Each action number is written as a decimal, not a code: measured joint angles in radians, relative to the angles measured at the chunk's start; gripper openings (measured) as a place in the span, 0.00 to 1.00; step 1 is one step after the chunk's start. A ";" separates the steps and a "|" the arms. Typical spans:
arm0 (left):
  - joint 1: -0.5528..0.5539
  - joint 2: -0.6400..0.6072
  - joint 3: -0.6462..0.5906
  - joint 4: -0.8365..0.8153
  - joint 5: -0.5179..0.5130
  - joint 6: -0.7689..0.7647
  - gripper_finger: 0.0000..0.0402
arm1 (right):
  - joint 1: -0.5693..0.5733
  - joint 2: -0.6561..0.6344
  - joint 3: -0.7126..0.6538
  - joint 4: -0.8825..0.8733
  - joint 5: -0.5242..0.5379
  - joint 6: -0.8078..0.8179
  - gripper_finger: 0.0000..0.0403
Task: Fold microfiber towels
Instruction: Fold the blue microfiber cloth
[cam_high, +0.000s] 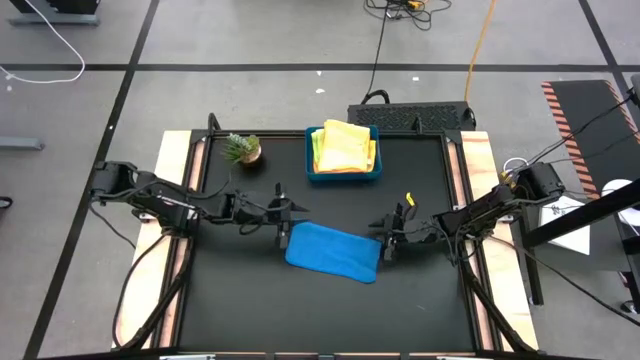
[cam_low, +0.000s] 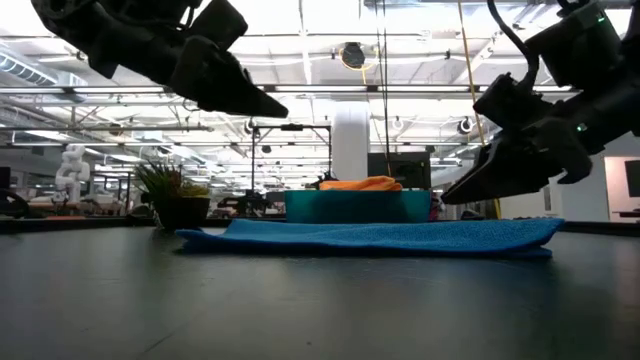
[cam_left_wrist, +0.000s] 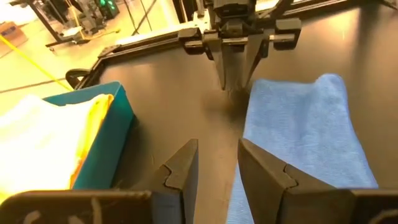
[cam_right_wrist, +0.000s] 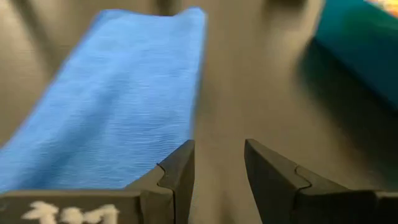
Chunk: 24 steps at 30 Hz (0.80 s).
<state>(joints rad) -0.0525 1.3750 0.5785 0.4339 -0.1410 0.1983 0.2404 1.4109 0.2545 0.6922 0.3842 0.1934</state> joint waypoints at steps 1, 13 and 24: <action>0.001 0.000 0.000 0.003 0.000 0.000 0.29 | -0.002 0.000 -0.003 0.001 0.018 -0.007 0.32; -0.004 0.000 0.000 0.041 0.013 -0.099 0.29 | -0.043 0.000 -0.017 0.095 0.036 -0.012 0.32; -0.029 0.012 0.000 0.030 0.010 -0.206 0.29 | -0.043 0.000 -0.017 0.163 0.031 0.029 0.32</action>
<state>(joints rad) -0.0811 1.3871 0.5786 0.4637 -0.1314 -0.0072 0.1974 1.4109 0.2379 0.8553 0.4156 0.2219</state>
